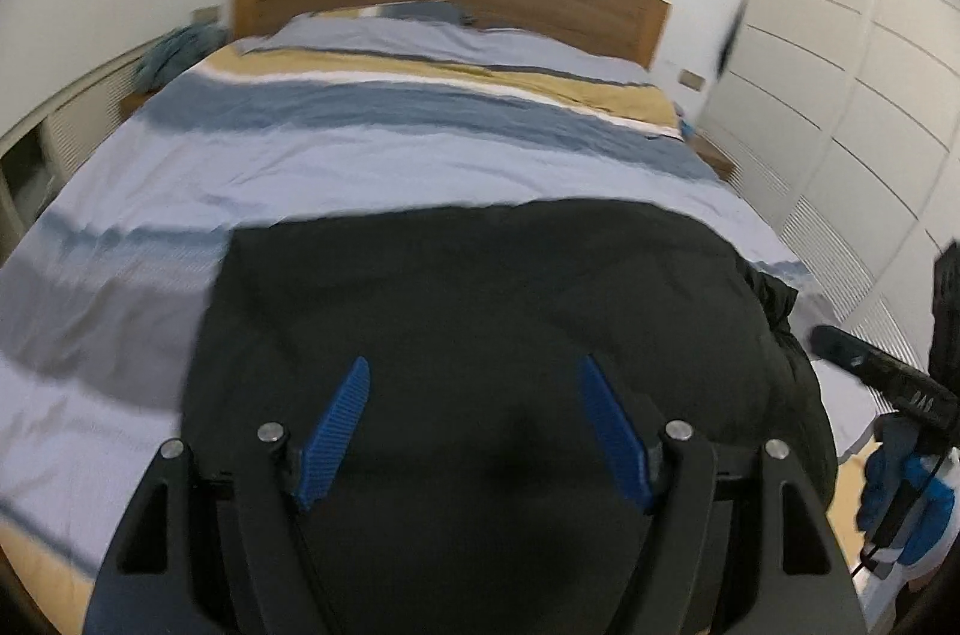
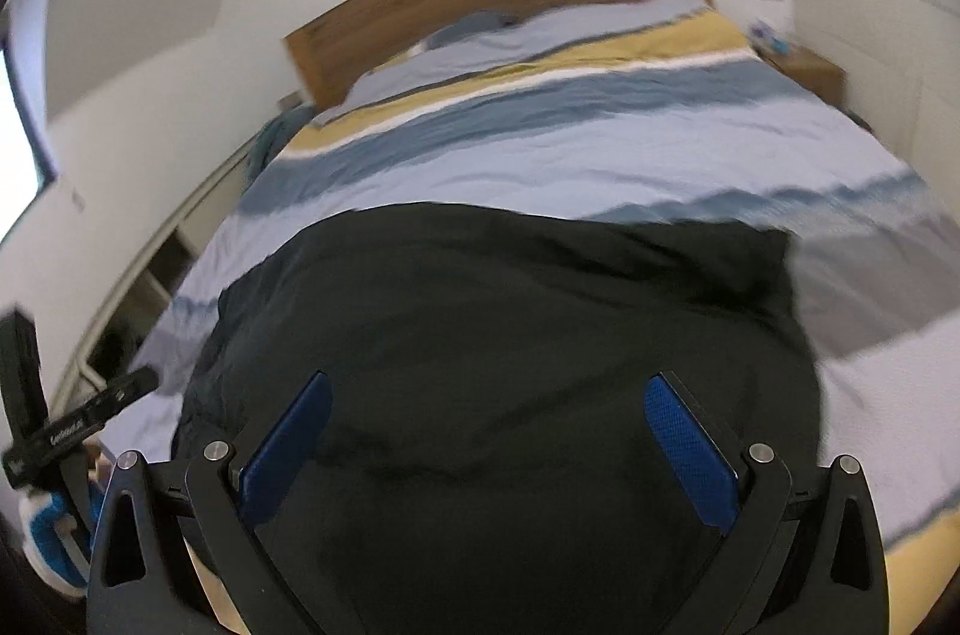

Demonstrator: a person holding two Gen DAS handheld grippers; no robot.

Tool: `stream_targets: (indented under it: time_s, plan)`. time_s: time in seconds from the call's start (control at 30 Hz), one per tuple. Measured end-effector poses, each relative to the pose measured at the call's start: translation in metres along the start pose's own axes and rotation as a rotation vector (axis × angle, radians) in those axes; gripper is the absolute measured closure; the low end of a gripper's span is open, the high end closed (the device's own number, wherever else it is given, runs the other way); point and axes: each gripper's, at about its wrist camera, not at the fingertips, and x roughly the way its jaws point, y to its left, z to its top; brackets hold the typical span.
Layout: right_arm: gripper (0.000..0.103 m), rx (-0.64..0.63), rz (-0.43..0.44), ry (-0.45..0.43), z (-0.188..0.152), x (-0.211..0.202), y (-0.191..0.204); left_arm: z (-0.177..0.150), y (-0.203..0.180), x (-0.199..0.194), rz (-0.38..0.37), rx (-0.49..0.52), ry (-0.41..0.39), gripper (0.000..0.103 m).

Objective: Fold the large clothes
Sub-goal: 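Open both tools and press the folded coat flat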

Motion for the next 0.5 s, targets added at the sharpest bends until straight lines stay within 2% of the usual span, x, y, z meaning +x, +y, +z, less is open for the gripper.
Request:
stream_targets:
  time_s: [0.1,0.2,0.3,0.5]
  plan:
    - [0.001,-0.051,0.006,0.000,0.010,0.036,0.013,0.015,-0.017,0.050,-0.023,0.028,0.032,0.031]
    - [0.002,-0.088,-0.030,0.054,0.012,0.079,0.017,0.019,-0.031,0.104,-0.016,0.062,0.095,0.031]
    - [0.002,-0.075,-0.069,0.099,0.016,0.114,0.009,0.027,-0.028,0.133,0.002,0.058,0.127,0.031]
    - [0.002,-0.029,-0.117,0.162,0.037,0.156,-0.011,0.049,-0.028,0.189,0.037,0.084,0.206,0.029]
